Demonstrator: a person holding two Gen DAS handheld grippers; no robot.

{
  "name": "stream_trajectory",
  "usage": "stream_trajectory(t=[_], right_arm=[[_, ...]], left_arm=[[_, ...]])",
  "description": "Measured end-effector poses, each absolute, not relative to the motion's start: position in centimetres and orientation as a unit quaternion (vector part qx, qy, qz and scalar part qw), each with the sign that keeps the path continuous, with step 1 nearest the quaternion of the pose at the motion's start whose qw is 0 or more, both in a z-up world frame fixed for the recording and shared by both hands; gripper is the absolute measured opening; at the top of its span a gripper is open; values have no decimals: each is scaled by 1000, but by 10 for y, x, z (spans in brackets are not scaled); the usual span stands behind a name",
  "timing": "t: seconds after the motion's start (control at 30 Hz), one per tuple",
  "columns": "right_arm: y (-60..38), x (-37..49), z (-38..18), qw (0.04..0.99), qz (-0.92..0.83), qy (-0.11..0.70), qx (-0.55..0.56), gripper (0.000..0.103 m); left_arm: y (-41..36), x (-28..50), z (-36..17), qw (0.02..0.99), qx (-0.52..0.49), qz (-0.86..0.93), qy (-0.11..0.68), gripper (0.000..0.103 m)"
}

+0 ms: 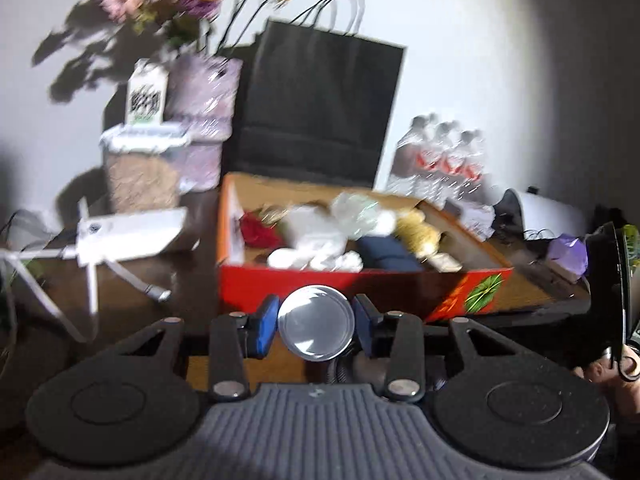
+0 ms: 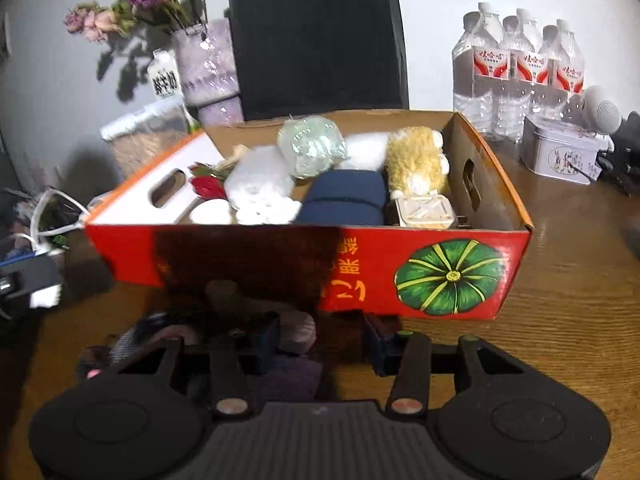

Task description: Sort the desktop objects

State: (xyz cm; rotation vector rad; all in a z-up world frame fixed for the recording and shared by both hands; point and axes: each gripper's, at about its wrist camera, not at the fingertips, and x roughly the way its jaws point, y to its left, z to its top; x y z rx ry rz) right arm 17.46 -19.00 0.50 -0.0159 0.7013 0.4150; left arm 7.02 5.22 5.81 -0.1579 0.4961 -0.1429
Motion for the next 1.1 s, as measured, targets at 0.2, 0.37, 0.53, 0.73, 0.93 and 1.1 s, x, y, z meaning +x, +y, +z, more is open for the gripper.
stream_trajectory(t=[0.2,0.37,0.53,0.73,0.93,1.1], right_arm=[[-178,168,0,919,223,325,-30,45],[-171,154,-3,917,232,319,-65,25],[-180,148,-3,919,236,313,-40,5],[-181,150,1,919,239,313,-33,15],[-163,162,-1,911,242,331,-51,36],[-153,168,-1,912,233,331,-59,26]], left_arm=[[59,57,53,962,-78,-61,256,41],[49,41,50,961,-71,-64,260,41],[45,23,52,962,-64,-61,257,41],[46,10,52,962,-64,-55,260,41],[46,14,52,961,-59,-59,263,41],[38,41,49,960,-52,-64,268,41]])
